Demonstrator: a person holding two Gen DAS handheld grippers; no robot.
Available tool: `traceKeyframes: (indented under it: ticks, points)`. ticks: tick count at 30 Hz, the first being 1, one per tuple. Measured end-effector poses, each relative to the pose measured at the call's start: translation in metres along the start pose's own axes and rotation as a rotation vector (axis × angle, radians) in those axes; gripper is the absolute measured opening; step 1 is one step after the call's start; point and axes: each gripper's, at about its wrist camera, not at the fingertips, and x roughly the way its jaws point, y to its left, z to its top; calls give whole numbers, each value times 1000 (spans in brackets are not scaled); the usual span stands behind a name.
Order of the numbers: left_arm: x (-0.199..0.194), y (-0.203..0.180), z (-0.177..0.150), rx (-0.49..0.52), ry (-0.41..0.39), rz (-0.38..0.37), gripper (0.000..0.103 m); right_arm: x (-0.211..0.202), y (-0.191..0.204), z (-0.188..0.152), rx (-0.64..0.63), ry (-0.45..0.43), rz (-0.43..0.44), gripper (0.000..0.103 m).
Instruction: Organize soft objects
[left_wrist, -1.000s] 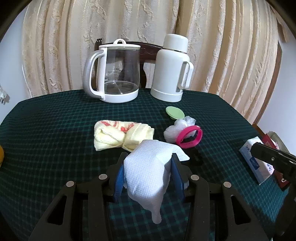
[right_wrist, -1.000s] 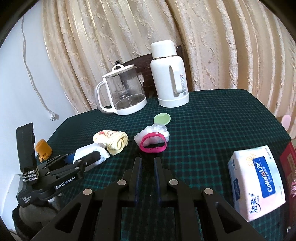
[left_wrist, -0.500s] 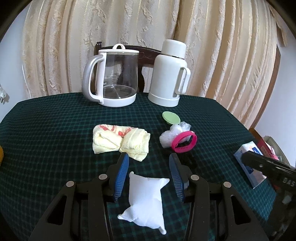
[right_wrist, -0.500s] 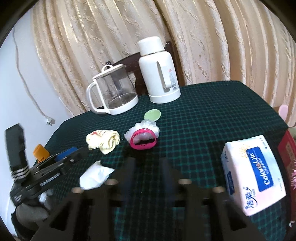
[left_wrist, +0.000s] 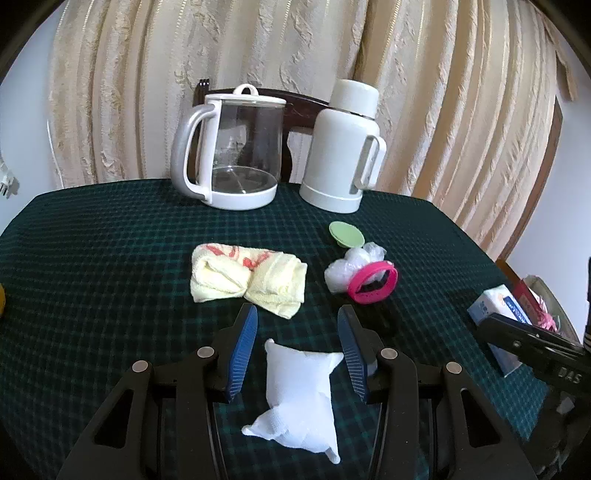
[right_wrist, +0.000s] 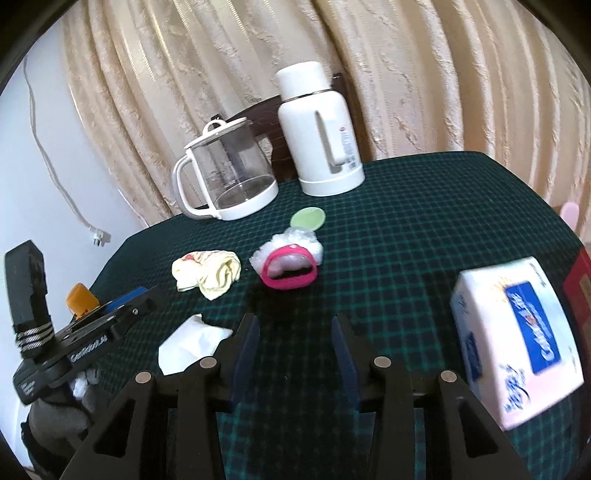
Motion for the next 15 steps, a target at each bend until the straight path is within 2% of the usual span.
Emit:
traceKeyframes:
  ticks: [7, 10, 12, 15]
  points:
    - [11, -5, -5, 11, 44, -6, 48, -7, -6, -20, -16, 24, -42, 44]
    - [14, -4, -7, 6, 56, -6, 57, -3, -7, -24, -21, 36, -57, 44]
    - [15, -2, -8, -1, 62, -3, 67, -2, -9, -26, -21, 39, -66, 47]
    - [18, 2, -8, -19, 75, 4, 67, -1, -11, -28, -14, 52, -70, 50]
